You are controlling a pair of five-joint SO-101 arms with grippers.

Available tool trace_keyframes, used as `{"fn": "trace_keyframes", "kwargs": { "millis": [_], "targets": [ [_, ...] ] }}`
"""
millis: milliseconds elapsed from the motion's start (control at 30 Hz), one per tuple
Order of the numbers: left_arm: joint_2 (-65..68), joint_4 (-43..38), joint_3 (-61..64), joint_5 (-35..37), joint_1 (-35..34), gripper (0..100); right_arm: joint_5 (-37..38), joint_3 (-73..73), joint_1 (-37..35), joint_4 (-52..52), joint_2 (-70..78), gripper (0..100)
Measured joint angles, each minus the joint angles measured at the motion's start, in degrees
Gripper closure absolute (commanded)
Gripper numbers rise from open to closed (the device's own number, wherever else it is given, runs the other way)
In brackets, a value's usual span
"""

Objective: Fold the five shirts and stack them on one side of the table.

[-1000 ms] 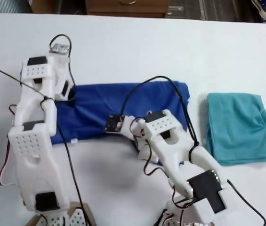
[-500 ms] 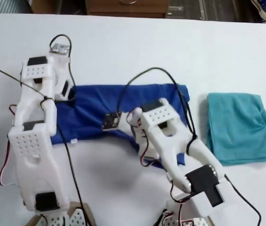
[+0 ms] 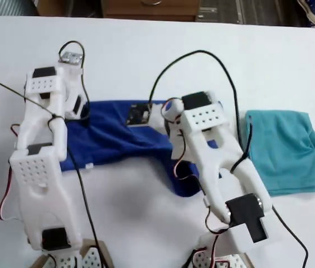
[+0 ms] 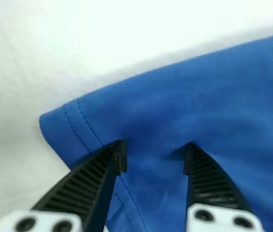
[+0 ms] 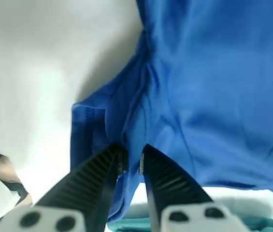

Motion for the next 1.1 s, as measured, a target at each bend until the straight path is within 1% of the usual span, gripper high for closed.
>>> {"fn": "trace_keyframes", "kwargs": {
  "millis": [133,300,367,467,533,733,900,1033,1100],
  "targets": [
    [0.0,0.0,0.0,0.0,0.0,79,0.2,0.0,0.1,-0.7,0.1,95.4],
    [0.0,0.0,0.0,0.0,0.0,79,0.2,2.6,-3.1,-0.7,0.2,93.9],
    [0.0,0.0,0.0,0.0,0.0,79,-1.1,4.9,-4.1,-1.1,0.2,87.8],
    [0.0,0.0,0.0,0.0,0.0,79,-5.3,8.9,-6.2,-3.3,0.2,75.7],
    [0.0,0.0,0.0,0.0,0.0,79,-7.5,11.3,-7.9,-4.0,0.2,72.4],
    [0.0,0.0,0.0,0.0,0.0,79,-9.1,17.2,-13.0,-4.5,-0.4,73.1],
    [0.0,0.0,0.0,0.0,0.0,79,-9.1,22.9,-14.1,-4.9,-7.3,73.1],
    [0.0,0.0,0.0,0.0,0.0,79,-9.1,28.2,-14.1,-9.3,-10.0,73.1],
    [0.0,0.0,0.0,0.0,0.0,79,-10.3,30.4,-14.2,-12.2,-10.1,73.1]
  ]
}}
